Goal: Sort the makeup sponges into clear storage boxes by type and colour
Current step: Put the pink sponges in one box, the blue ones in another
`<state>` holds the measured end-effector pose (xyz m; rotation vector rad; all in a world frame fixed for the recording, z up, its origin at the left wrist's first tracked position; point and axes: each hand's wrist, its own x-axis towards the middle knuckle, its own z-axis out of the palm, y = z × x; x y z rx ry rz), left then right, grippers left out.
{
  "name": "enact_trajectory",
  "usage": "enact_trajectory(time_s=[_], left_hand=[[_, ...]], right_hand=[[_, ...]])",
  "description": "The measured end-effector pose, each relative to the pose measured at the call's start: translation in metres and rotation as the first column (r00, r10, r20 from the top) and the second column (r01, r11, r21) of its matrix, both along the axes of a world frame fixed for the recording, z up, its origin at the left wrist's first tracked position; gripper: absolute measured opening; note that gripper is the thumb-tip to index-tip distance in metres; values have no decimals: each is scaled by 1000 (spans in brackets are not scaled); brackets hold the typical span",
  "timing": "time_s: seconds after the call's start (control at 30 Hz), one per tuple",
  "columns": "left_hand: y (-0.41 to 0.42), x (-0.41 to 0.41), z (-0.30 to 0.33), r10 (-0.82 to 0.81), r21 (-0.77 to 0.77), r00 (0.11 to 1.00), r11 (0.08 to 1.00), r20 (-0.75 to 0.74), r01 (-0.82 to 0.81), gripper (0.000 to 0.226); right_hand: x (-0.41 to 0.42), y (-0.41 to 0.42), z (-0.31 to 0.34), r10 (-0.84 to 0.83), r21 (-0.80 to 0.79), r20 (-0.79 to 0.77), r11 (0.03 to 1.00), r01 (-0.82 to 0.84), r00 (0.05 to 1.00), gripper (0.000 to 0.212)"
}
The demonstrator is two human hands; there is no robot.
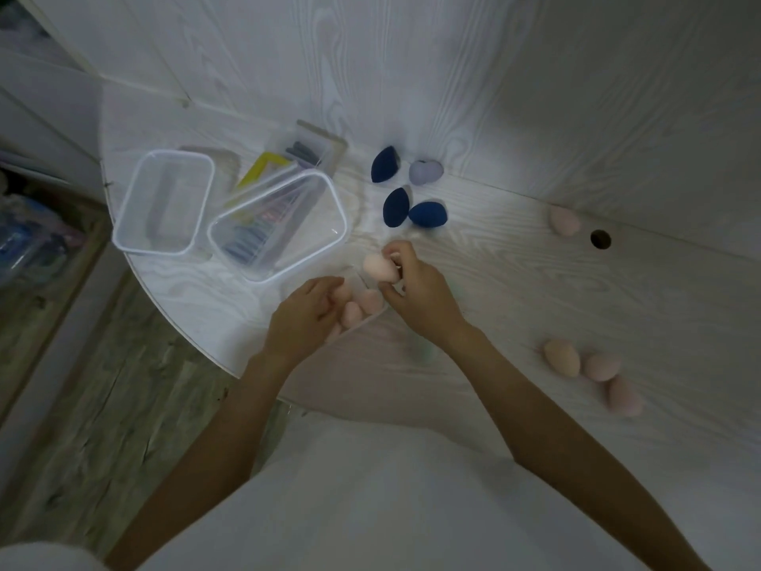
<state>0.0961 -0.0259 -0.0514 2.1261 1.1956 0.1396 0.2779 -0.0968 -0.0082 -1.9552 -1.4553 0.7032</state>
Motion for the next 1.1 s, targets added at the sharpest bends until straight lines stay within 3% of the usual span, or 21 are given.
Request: enact_trajectory(time_s=[0.07,0.17,0.27,0.33,0.5,0.63,0.87,1.1], left_hand=[[-2,1,3,-11,-18,999,1000,-47,10,50],[-6,-1,4,-50,-6,993,999,-108,50,84],[-11,-6,-2,-70,46,977,996,-202,81,93],[-14,-8,-7,-59,69,979,995,-196,74,88],[-18,-8,-12,-46,124,987,990,-151,66,82],[-19,-6,-11,-60,139,987,987,-150,81,80],[-17,-6,-8,-66,118,987,989,-143,84,86],[-19,-6,-6,-67,113,987,990,-149,84,83]], right_hand=[[-6,13,-2,77,-10,151,997,-76,986,28],[-16,33,-10,194,16,410,975,-220,891,18],[-24,43,-14,336,-144,697,931,-336,633,9],[-28,47,-12,442,-296,740,891,-344,507,14],[-35,59,-3,531,-447,745,846,-289,403,20],[-27,58,-9,582,-455,712,809,-373,394,26],[-20,37,-28,323,-135,696,936,-324,642,14],[-25,33,-35,301,-128,770,937,-326,563,18]])
